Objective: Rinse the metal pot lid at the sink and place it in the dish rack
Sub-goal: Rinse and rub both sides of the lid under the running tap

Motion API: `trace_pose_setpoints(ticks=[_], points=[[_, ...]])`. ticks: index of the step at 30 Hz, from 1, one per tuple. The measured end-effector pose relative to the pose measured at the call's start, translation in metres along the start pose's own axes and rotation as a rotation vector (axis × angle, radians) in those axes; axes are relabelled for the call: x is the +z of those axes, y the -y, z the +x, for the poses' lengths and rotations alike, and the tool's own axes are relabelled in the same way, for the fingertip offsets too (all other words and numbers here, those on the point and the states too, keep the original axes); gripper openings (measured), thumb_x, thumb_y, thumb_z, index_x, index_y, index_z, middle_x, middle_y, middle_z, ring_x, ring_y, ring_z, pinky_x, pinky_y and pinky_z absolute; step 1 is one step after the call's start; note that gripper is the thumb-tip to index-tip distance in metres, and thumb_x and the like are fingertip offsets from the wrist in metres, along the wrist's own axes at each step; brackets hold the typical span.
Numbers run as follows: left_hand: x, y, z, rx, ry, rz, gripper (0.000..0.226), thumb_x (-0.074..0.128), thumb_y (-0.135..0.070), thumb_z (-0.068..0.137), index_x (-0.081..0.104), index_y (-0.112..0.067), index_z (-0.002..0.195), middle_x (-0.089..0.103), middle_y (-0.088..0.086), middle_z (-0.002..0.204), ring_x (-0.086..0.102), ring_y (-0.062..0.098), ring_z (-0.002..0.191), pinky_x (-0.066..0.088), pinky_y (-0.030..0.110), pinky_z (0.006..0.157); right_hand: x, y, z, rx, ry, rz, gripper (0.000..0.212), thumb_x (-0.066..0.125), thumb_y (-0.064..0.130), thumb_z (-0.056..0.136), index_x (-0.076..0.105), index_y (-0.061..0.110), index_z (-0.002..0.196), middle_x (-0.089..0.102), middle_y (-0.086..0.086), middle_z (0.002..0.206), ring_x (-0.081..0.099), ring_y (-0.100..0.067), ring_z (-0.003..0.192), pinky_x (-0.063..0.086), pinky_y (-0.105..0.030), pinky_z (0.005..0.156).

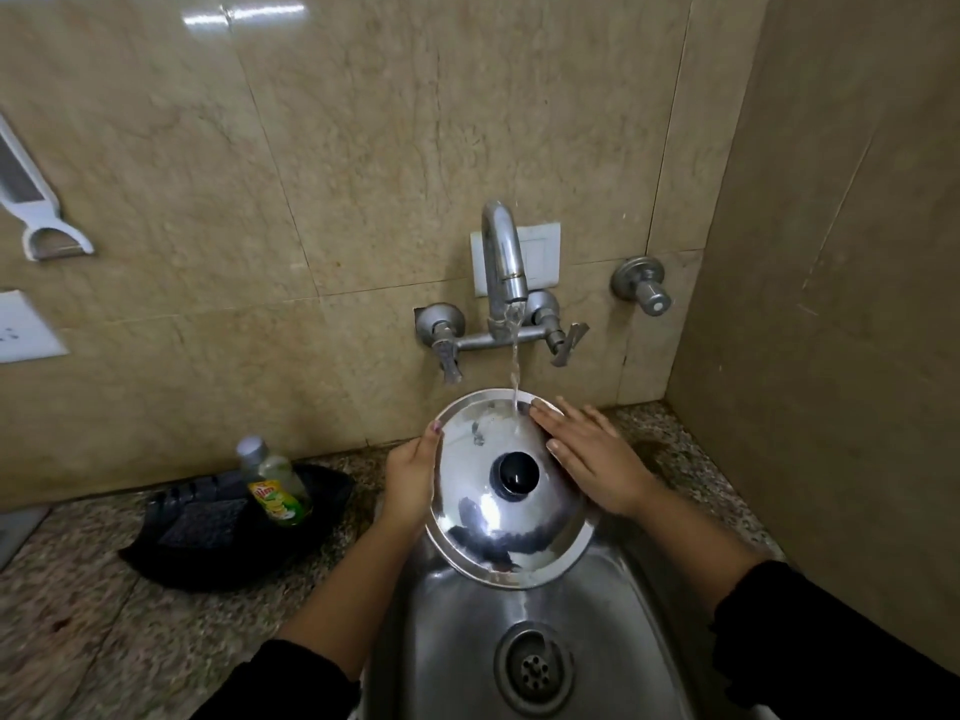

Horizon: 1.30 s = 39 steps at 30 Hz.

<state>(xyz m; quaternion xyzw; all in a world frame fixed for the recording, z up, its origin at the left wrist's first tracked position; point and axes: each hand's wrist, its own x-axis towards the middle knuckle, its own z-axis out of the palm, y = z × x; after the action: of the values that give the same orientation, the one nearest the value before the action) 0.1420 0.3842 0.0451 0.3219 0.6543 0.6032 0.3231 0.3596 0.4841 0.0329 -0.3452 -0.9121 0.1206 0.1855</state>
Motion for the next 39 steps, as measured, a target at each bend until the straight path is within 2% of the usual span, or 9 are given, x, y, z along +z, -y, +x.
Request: trace_pose_setpoints(ticks=[4, 9, 14, 18, 20, 26, 32, 35, 39], points=[[0.018, -0.001, -0.004, -0.013, 0.054, -0.019, 0.038, 0.052, -0.032, 0.096, 0.067, -0.011, 0.068, 0.066, 0.002, 0.062, 0.060, 0.014, 0.055, 0.048, 0.017, 0.050, -0.002, 0.046, 0.020, -0.018, 0.011, 0.106, 0.045, 0.023, 0.039, 0.101, 0.038, 0.034, 0.144, 0.029, 0.016, 0.154, 0.013, -0.006, 0.146, 0.009, -0.036, 0.121], [0.018, 0.000, -0.003, -0.059, 0.053, -0.079, 0.036, 0.053, -0.029, 0.095, 0.070, -0.008, 0.072, 0.070, 0.000, 0.058, 0.065, 0.012, 0.055, 0.051, 0.017, 0.052, 0.016, 0.073, -0.009, -0.326, -0.020, -0.237, 0.045, 0.032, 0.040, 0.097, 0.049, 0.032, 0.137, 0.049, 0.014, 0.144, 0.031, -0.015, 0.143, 0.022, -0.044, 0.117], [0.009, 0.003, 0.000, -0.191, 0.018, -0.024, 0.038, 0.054, -0.036, 0.094, 0.070, -0.006, 0.075, 0.068, 0.009, 0.067, 0.063, 0.024, 0.061, 0.051, 0.030, 0.065, 0.031, 0.049, -0.061, -0.506, 0.120, -0.232, 0.054, 0.038, 0.055, 0.096, 0.037, 0.032, 0.145, 0.030, 0.015, 0.155, 0.015, -0.008, 0.148, 0.008, -0.040, 0.119], [0.002, 0.010, 0.005, -0.360, 0.063, -0.018, 0.041, 0.052, -0.038, 0.094, 0.070, -0.001, 0.092, 0.072, 0.021, 0.089, 0.069, 0.037, 0.083, 0.054, 0.047, 0.087, 0.037, 0.041, -0.069, -0.586, -0.011, -0.302, 0.060, 0.056, 0.024, 0.087, 0.038, 0.027, 0.145, 0.036, 0.010, 0.153, 0.032, -0.016, 0.143, 0.035, -0.038, 0.108], [-0.003, 0.009, 0.003, -0.435, 0.113, 0.007, 0.043, 0.047, -0.035, 0.097, 0.067, 0.003, 0.101, 0.071, 0.021, 0.089, 0.068, 0.035, 0.080, 0.058, 0.044, 0.077, 0.033, 0.045, -0.067, -0.610, -0.110, -0.226, 0.049, 0.054, 0.018, 0.091, 0.048, 0.025, 0.139, 0.048, 0.008, 0.146, 0.045, -0.016, 0.135, 0.042, -0.033, 0.102], [-0.031, 0.024, -0.009, -0.470, 0.179, 0.394, 0.072, 0.027, -0.072, 0.087, 0.062, -0.010, 0.076, 0.066, 0.013, 0.073, 0.062, 0.025, 0.057, 0.044, 0.022, 0.045, -0.006, 0.068, -0.040, 0.034, -0.138, 0.288, 0.026, 0.058, 0.021, 0.092, 0.064, 0.020, 0.117, 0.073, -0.002, 0.098, 0.069, -0.017, 0.087, 0.055, -0.033, 0.074], [-0.041, 0.030, -0.015, -0.400, 0.305, -0.104, 0.063, 0.067, -0.056, 0.075, 0.068, -0.009, 0.116, 0.070, 0.017, 0.116, 0.067, 0.034, 0.107, 0.049, 0.047, 0.097, -0.017, 0.056, -0.002, 0.486, -0.073, 1.085, 0.015, 0.067, -0.001, 0.081, 0.072, 0.008, 0.092, 0.074, -0.015, 0.089, 0.069, -0.029, 0.077, 0.056, -0.034, 0.074], [-0.045, 0.016, -0.019, -0.378, 0.417, -0.171, 0.043, 0.066, -0.026, 0.084, 0.064, -0.003, 0.120, 0.069, 0.021, 0.115, 0.068, 0.035, 0.103, 0.053, 0.045, 0.092, -0.018, 0.048, 0.013, 0.554, -0.044, 1.033, 0.013, 0.071, 0.001, 0.077, 0.072, 0.000, 0.090, 0.070, -0.016, 0.080, 0.063, -0.025, 0.066, 0.050, -0.031, 0.067], [-0.031, 0.009, -0.022, -0.369, 0.341, -0.241, 0.039, 0.056, -0.031, 0.093, 0.063, -0.005, 0.121, 0.069, 0.019, 0.115, 0.067, 0.034, 0.105, 0.056, 0.043, 0.088, -0.009, 0.046, 0.032, 0.504, -0.173, 0.483, 0.012, 0.066, 0.030, 0.083, 0.067, 0.018, 0.083, 0.068, -0.002, 0.076, 0.062, -0.020, 0.071, 0.048, -0.034, 0.066]])
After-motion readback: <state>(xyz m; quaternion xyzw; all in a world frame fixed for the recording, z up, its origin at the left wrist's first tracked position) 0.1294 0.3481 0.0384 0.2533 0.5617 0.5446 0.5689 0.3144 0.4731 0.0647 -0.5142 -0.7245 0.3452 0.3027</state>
